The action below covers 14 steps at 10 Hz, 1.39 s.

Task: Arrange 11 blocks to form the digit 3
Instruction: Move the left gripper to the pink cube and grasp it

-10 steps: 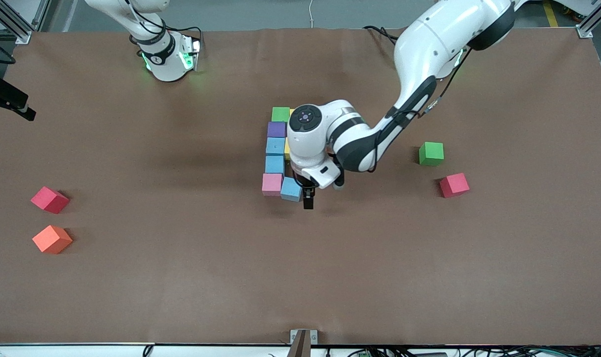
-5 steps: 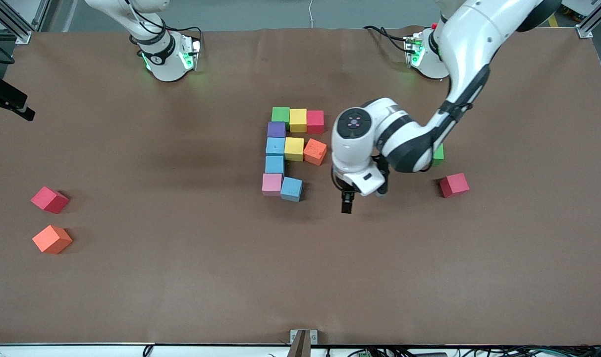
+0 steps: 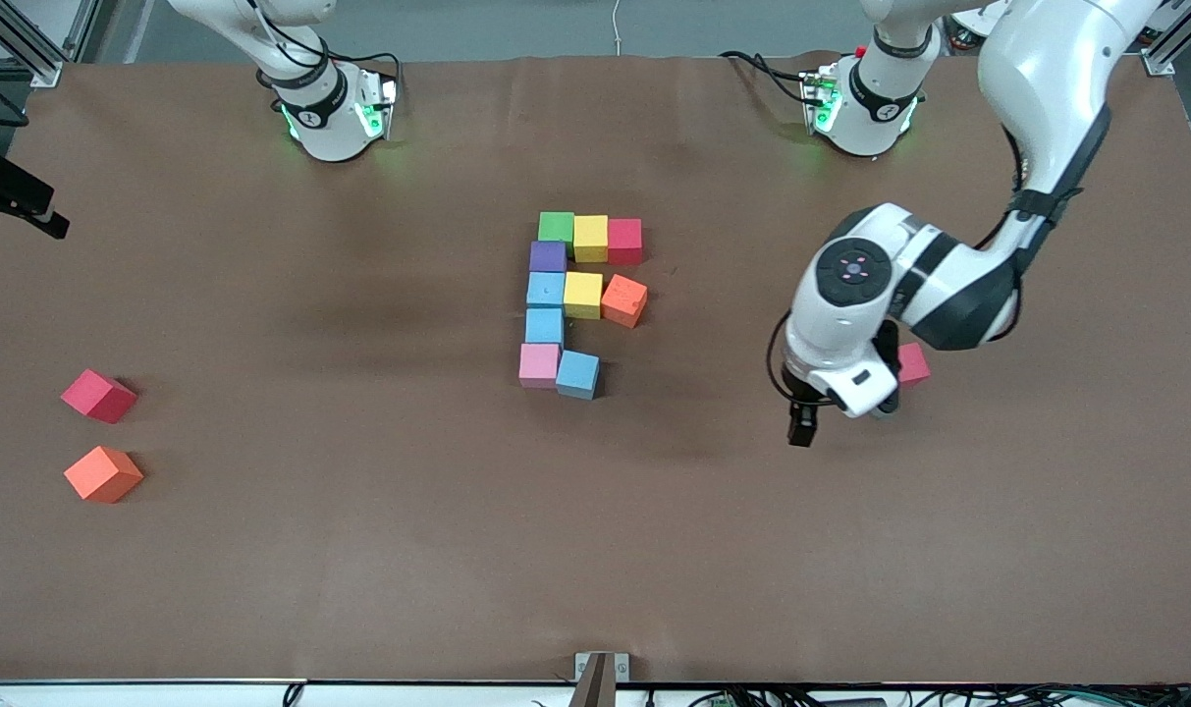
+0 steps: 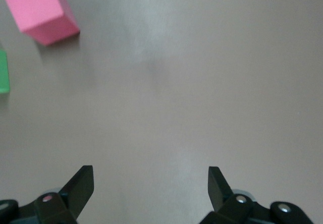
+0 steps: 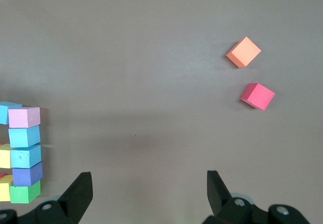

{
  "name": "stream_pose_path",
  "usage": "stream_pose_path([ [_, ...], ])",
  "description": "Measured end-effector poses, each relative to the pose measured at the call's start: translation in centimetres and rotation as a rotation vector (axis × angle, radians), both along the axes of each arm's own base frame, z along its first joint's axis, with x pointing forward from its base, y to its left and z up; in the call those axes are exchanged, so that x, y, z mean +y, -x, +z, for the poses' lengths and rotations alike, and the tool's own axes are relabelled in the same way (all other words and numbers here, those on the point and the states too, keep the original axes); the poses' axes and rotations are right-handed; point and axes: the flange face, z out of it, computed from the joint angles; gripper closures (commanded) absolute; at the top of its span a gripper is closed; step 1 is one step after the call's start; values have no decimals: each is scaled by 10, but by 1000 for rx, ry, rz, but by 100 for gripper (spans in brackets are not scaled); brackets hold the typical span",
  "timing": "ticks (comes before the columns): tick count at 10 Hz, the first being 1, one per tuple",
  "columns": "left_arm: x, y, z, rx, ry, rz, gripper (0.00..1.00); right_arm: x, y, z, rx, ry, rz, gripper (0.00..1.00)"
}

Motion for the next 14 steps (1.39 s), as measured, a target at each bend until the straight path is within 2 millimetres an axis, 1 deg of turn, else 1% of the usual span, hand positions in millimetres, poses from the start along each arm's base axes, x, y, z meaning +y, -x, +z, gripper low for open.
stream_pose_path([
  [1,7,0,-1,7,-12,-35,0,0,0,0,0,0,0,0],
  [2,9,4,-5,19,-31,-71,0,0,0,0,0,0,0,0],
  [4,17,9,-20,40,-105,-146,0,0,0,0,0,0,0,0],
  [6,25,14,-33,86,-168,-257,0,0,0,0,0,0,0,0],
  [7,38,15,-37,124,-179,-305,0,0,0,0,0,0,0,0],
  [8,55,12,-36,159,-170,-347,0,0,0,0,0,0,0,0],
  [10,92,8,-16,201,-104,-444,0,0,0,0,0,0,0,0],
  [11,114,9,-8,220,-75,-504,0,0,0,0,1,0,0,0],
  [12,137,11,-7,242,-46,-566,0,0,0,0,1,0,0,0],
  [14,179,16,-15,279,13,-690,0,-1,0,0,2,0,-1,0],
])
